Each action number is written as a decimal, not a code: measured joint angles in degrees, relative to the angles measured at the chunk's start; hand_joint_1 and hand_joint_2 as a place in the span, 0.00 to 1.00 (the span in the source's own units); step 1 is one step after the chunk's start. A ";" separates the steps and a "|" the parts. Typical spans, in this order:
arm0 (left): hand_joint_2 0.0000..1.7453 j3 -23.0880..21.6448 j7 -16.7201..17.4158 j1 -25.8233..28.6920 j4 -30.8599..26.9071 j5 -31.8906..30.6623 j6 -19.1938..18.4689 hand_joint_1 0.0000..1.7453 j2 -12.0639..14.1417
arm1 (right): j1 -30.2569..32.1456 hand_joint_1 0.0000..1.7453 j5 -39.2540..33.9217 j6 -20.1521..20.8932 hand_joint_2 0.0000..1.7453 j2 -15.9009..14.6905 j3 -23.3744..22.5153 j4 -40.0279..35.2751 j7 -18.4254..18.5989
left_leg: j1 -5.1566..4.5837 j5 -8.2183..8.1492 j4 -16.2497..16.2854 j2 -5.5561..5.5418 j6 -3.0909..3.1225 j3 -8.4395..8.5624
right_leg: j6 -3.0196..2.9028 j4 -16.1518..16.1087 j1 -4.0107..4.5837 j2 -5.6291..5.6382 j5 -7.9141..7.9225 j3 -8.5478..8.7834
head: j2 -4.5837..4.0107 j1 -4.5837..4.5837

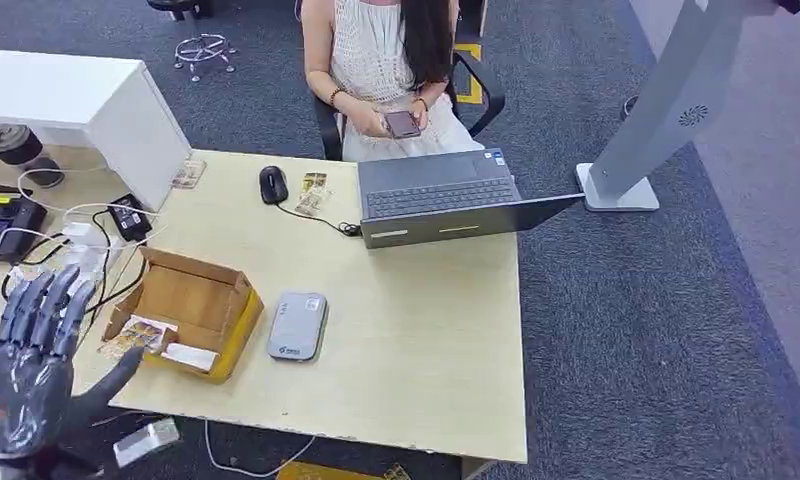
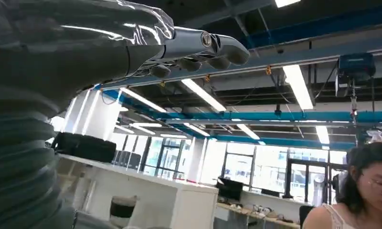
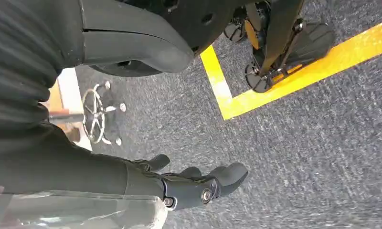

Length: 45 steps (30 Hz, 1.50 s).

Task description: Pass the card to the sensor for recognition and then transmit it.

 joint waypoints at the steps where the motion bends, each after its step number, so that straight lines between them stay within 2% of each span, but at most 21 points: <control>1: 1.00 1.29 -1.72 2.62 -1.31 1.05 0.33 0.00 -1.60 | -0.02 0.00 -0.31 -0.09 1.00 0.02 -0.61 -0.02 -0.04 | 0.00 0.00 0.00 -0.06 0.00 0.00 | 0.03 0.00 0.00 -0.06 -0.02 0.03 | 0.00 0.00; 4: 1.00 4.60 -7.14 7.81 -4.25 6.69 -0.38 0.00 -6.06 | -0.06 0.00 -0.94 -0.15 1.00 0.09 -2.05 -0.04 -0.35 | -0.01 -0.01 0.00 -0.18 0.02 0.01 | 0.04 -0.02 0.00 -0.21 -0.02 0.12 | 0.00 0.00; 5: 1.00 5.92 -9.71 8.49 -4.65 9.78 -2.07 0.00 -7.83 | -0.06 0.00 -0.92 -0.24 1.00 0.09 -2.32 -0.07 -0.44 | -0.01 -0.01 0.00 -0.21 0.02 0.03 | 0.04 -0.02 -0.01 -0.26 -0.02 0.14 | 0.00 0.00; 7: 1.00 10.47 -18.11 8.28 -4.72 15.61 -8.66 0.00 -13.36 | -0.10 0.00 -0.70 -0.61 1.00 0.11 -2.95 -0.11 -0.50 | -0.03 0.00 0.01 -0.30 0.03 0.05 | 0.05 -0.02 -0.01 -0.36 -0.01 0.21 | 0.00 0.00; 9: 1.00 14.95 -23.28 7.66 -4.69 17.20 -12.27 0.00 -17.75 | -0.10 0.00 -0.66 -0.81 1.00 0.13 -3.36 -0.13 -0.52 | -0.02 0.01 0.02 -0.30 0.03 0.13 | 0.05 -0.02 0.00 -0.37 0.00 0.28 | 0.00 0.07; 13: 1.00 20.85 -24.80 6.83 -4.69 17.48 -14.30 0.00 -23.15 | -0.12 0.00 -0.66 -0.83 1.00 0.15 -3.80 -0.28 -0.52 | -0.02 0.02 0.02 -0.30 0.03 0.25 | 0.06 -0.02 0.00 -0.37 0.02 0.39 | 0.00 0.02; 16: 1.00 22.98 -24.87 6.42 -4.72 17.66 -14.93 0.00 -25.28 | -0.19 0.00 -0.66 -0.83 1.00 0.15 -4.11 -0.31 -0.52 | -0.02 0.02 0.02 -0.33 0.03 0.29 | 0.06 -0.02 0.00 -0.44 0.02 0.41 | 0.00 0.07; 17: 0.00 23.98 -24.84 5.84 -4.67 19.00 -17.50 0.00 -26.36 | -0.19 0.00 -0.57 -0.85 1.00 0.15 -4.17 -0.33 -0.52 | -0.03 0.02 0.02 -0.33 0.03 0.29 | 0.06 -0.02 0.00 -0.44 0.01 0.41 | 0.00 0.07; 19: 0.00 27.43 -24.60 2.42 -2.52 22.54 -25.20 0.00 -28.72 | -0.20 0.00 0.11 -1.18 1.00 0.17 -4.24 -0.33 -0.79 | -0.05 0.04 0.02 -0.53 0.04 0.30 | 0.07 -0.02 -0.02 -0.59 0.01 0.44 | 0.00 0.09; 20: 0.00 30.73 -23.81 -0.74 1.22 24.24 -29.68 0.00 -29.81 | -0.21 0.00 0.83 -1.33 1.00 0.24 -4.24 -0.33 -1.01 | -0.08 0.06 0.01 -0.61 0.06 0.31 | 0.07 -0.02 -0.03 -0.68 0.01 0.49 | 0.00 0.09; 22: 0.00 37.43 -22.02 -7.90 16.88 25.81 -37.10 0.00 -28.86 | -0.23 0.00 2.67 -2.38 1.00 0.42 -4.22 -0.33 -1.03 | -0.22 0.10 -0.10 -0.66 -0.01 0.49 | 0.04 -0.02 -0.13 -0.72 -0.02 0.63 | 0.00 0.13; 23: 0.00 41.39 -21.55 -10.88 27.34 25.53 -38.03 0.00 -27.61 | -0.24 0.00 3.58 -2.88 1.00 0.44 -4.17 -0.33 -0.94 | -0.23 0.10 -0.16 -0.58 -0.02 0.58 | 0.02 0.01 -0.18 -0.66 -0.02 0.69 | 0.00 0.07; 24: 1.00 45.32 -20.34 -14.03 38.47 25.41 -38.01 0.00 -26.08 | -0.23 0.00 4.48 -3.23 1.00 0.52 -4.00 -0.33 -0.81 | -0.20 0.14 -0.18 -0.47 -0.16 0.67 | -0.05 0.03 -0.17 -0.53 -0.01 0.70 | 0.00 0.02; 26: 1.00 51.37 -16.85 -18.07 56.19 26.16 -37.70 0.00 -23.65 | -0.09 0.00 6.23 -3.94 1.00 0.55 -3.67 -0.33 -0.46 | -0.19 0.12 -0.18 -0.30 -0.19 0.72 | -0.08 0.05 -0.16 -0.34 -0.01 0.66 | 0.00 -0.15; 28: 1.00 56.09 -10.35 -20.48 69.38 28.33 -38.23 0.00 -22.88 | -0.04 0.00 8.56 -4.26 1.00 0.55 -2.84 -0.33 0.43 | -0.20 0.14 -0.18 -0.39 -0.16 0.70 | -0.06 0.05 -0.16 -0.42 -0.04 0.66 | 0.00 -0.13; 31: 1.00 61.01 -0.86 -23.12 83.43 29.11 -37.60 0.00 -22.86 | -0.03 0.00 11.08 -4.15 1.00 0.53 -1.60 -0.28 1.44 | -0.25 0.14 -0.15 -0.61 -0.07 0.61 | 0.00 0.01 -0.26 -0.61 -0.08 0.68 | 0.00 -0.13; 32: 0.00 62.05 1.77 -23.76 86.53 29.70 -37.55 0.00 -22.97 | -0.03 0.00 11.92 -4.15 1.00 0.55 -1.22 -0.26 1.53 | -0.25 0.13 -0.14 -0.61 -0.05 0.58 | 0.01 -0.02 -0.26 -0.62 -0.07 0.68 | 0.00 -0.11; 36: 0.00 66.00 8.05 -26.34 95.47 30.31 -37.64 0.00 -22.92 | 0.06 0.00 13.88 -3.76 1.00 0.52 0.31 -0.26 1.60 | -0.31 0.05 -0.07 -0.59 0.09 0.59 | 0.08 -0.06 -0.32 -0.61 -0.03 0.68 | 0.00 -0.07; 40: 0.00 67.12 8.97 -27.50 99.54 28.82 -38.40 0.00 -22.38 | 0.08 0.00 13.79 -3.06 1.00 0.52 1.07 -0.24 1.22 | -0.38 0.05 -0.07 -0.57 0.08 0.61 | 0.08 -0.06 -0.30 -0.59 -0.03 0.67 | 0.00 -0.07; 41: 1.00 67.27 8.97 -27.68 100.29 28.74 -38.51 0.00 -22.27 | 0.10 0.00 13.79 -3.06 1.00 0.52 1.20 -0.24 1.20 | -0.37 0.05 -0.07 -0.56 0.08 0.62 | 0.08 -0.06 -0.29 -0.59 -0.03 0.67 | 0.00 -0.07; 45: 1.00 67.16 8.93 -27.96 101.86 28.85 -38.71 0.00 -21.65 | 0.44 0.00 13.22 -2.49 1.00 0.44 2.04 -0.28 0.87 | -0.35 0.05 -0.08 -0.56 0.08 0.62 | 0.07 -0.04 -0.25 -0.59 -0.04 0.64 | 0.00 -0.07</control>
